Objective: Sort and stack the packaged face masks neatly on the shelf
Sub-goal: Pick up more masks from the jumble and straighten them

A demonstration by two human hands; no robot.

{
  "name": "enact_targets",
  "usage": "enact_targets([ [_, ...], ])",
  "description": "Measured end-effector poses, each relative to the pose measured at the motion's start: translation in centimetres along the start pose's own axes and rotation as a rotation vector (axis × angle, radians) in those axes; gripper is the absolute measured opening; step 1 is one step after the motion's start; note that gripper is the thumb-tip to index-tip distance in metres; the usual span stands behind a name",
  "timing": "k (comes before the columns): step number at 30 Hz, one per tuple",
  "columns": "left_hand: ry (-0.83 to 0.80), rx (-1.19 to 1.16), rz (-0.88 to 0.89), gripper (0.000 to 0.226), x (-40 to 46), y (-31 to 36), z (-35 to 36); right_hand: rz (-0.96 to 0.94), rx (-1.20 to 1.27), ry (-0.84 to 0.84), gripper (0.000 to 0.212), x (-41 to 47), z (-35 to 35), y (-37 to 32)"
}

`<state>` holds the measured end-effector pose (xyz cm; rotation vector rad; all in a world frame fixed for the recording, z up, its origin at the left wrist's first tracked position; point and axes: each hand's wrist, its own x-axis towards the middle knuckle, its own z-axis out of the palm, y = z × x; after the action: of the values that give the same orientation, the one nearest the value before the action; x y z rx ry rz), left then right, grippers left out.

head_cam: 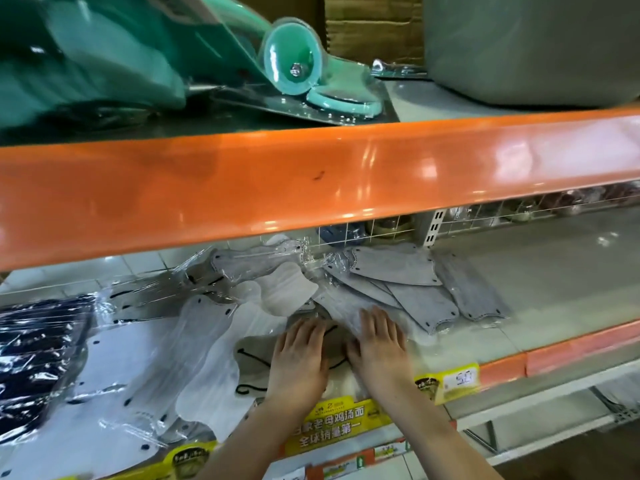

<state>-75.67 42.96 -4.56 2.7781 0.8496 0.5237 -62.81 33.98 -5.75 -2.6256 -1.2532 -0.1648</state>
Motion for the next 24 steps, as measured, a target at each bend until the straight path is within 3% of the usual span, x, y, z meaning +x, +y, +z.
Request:
enact_targets([
  [6, -0.024, 0.066, -0.039, 0.047, -0.3, -0.5, 1.1, -0.002, -0.077, 0.004, 0.071, 0.5, 0.2, 0.2],
  [14, 0.048, 0.022, -0.040, 0.042, -0.3, -0.5, 1.5, -0.169, -0.084, 0.139, 0.049, 1.2, -0.6, 0.9],
  [19, 0.085, 0.007, -0.028, 0.039, -0.4, -0.4, 1.5, -0.211, 0.096, 0.135, 0.036, 0.4, -1.4, 1.2],
  [24, 0.100, -0.020, -0.027, 0.038, -0.5, -0.3, 1.1, 0.004, 0.429, 0.063, 0.034, 0.6, -3.8, 2.0],
])
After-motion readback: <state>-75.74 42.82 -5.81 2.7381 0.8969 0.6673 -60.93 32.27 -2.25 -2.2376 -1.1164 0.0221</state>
